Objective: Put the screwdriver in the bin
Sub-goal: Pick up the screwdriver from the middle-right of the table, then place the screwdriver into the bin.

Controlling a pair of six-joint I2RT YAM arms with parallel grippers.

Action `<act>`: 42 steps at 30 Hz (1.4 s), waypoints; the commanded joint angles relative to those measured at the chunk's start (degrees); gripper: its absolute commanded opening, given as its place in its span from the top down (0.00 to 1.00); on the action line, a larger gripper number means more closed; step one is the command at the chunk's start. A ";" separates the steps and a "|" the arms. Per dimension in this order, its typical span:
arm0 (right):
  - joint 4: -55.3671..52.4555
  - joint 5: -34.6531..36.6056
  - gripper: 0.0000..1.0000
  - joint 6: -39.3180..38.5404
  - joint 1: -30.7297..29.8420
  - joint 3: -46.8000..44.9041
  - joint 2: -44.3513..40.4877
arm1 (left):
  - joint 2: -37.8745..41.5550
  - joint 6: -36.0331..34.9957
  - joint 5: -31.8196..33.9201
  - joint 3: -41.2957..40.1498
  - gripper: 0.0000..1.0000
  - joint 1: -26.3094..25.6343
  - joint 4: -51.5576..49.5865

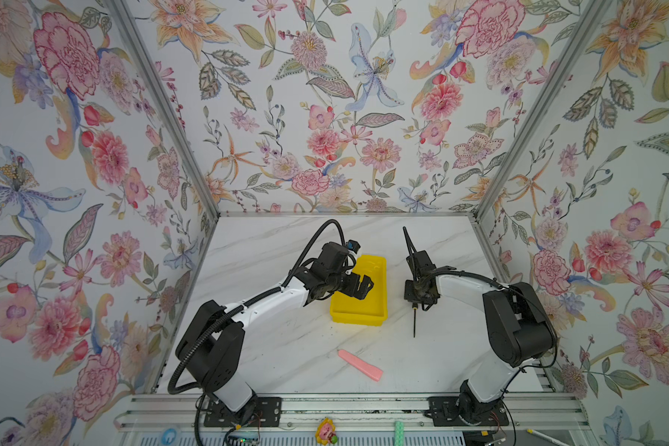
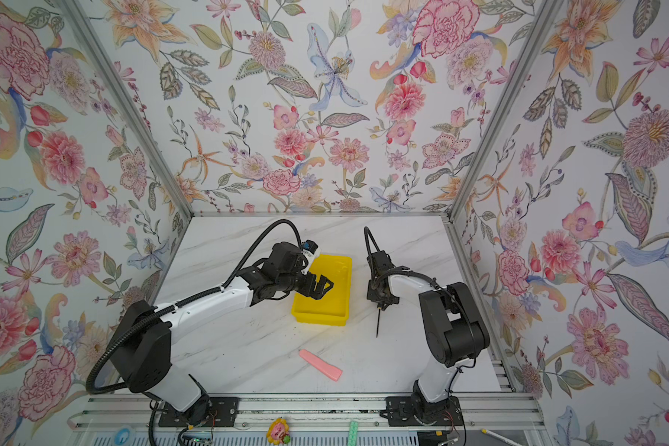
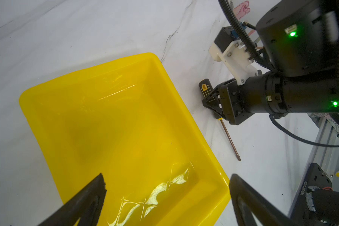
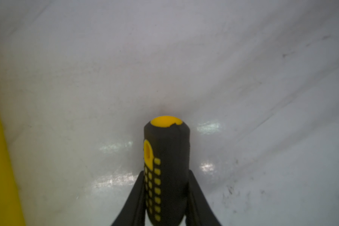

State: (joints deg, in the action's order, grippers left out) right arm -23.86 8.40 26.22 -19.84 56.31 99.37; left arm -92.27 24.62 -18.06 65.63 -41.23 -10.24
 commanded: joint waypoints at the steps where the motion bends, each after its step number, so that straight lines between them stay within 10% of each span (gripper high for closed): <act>1: 0.49 0.09 1.00 -1.01 -0.26 0.06 -1.50 | 3.19 -3.34 -3.16 -1.64 0.01 -0.30 2.55; 16: -17.37 -0.35 1.00 1.61 -5.37 19.80 -11.96 | 14.39 -6.79 4.55 -10.92 0.01 2.38 0.75; 28: -19.24 -7.56 1.00 11.48 -14.88 40.30 5.21 | 21.57 -5.19 10.07 -18.25 0.01 5.11 2.48; 42: -13.07 -12.77 1.00 14.39 -16.98 41.60 18.86 | 28.19 -1.16 14.75 -24.92 0.01 5.53 5.49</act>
State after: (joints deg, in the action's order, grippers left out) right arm -38.37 -3.29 38.94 -36.67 96.86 117.64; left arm -65.43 22.31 -5.54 41.87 -36.51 -5.69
